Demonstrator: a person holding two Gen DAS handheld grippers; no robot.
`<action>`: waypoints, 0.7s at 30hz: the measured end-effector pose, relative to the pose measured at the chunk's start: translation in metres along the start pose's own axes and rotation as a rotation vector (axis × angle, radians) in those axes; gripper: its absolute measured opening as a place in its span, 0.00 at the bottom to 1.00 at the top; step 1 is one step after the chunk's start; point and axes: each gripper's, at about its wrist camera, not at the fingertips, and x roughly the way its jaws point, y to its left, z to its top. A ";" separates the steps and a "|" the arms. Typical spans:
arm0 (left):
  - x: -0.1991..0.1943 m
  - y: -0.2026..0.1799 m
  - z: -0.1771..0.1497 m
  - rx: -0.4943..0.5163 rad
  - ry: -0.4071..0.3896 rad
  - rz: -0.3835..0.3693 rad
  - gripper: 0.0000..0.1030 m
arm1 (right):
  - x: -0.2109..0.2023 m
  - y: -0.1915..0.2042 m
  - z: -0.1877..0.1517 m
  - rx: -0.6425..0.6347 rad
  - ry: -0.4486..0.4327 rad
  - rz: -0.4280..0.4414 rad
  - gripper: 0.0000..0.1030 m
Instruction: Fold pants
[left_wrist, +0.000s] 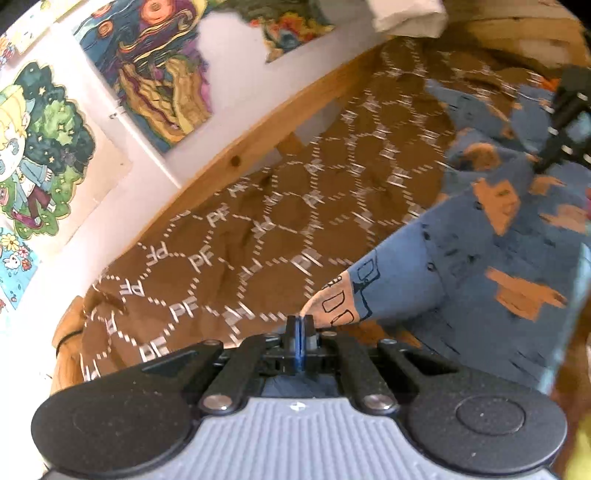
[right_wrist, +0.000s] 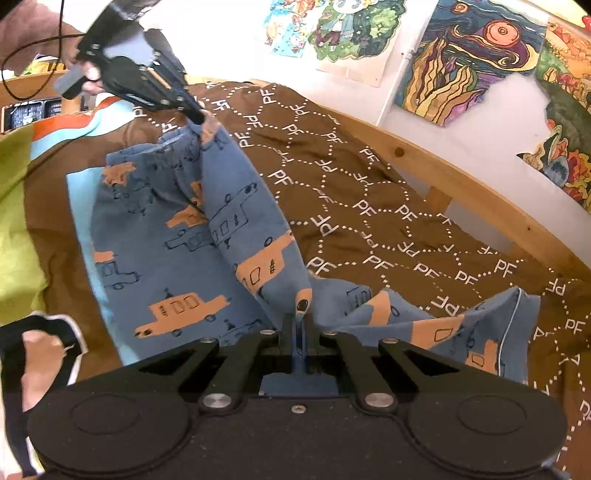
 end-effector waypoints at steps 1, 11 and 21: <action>-0.005 -0.007 -0.005 0.015 0.006 -0.008 0.00 | -0.002 0.003 -0.002 -0.006 0.000 0.001 0.01; 0.005 -0.062 -0.055 0.095 0.122 -0.026 0.00 | -0.002 0.052 -0.032 -0.161 0.038 0.013 0.01; 0.008 -0.073 -0.073 0.158 0.153 -0.037 0.00 | -0.008 0.067 -0.048 -0.179 0.055 0.005 0.01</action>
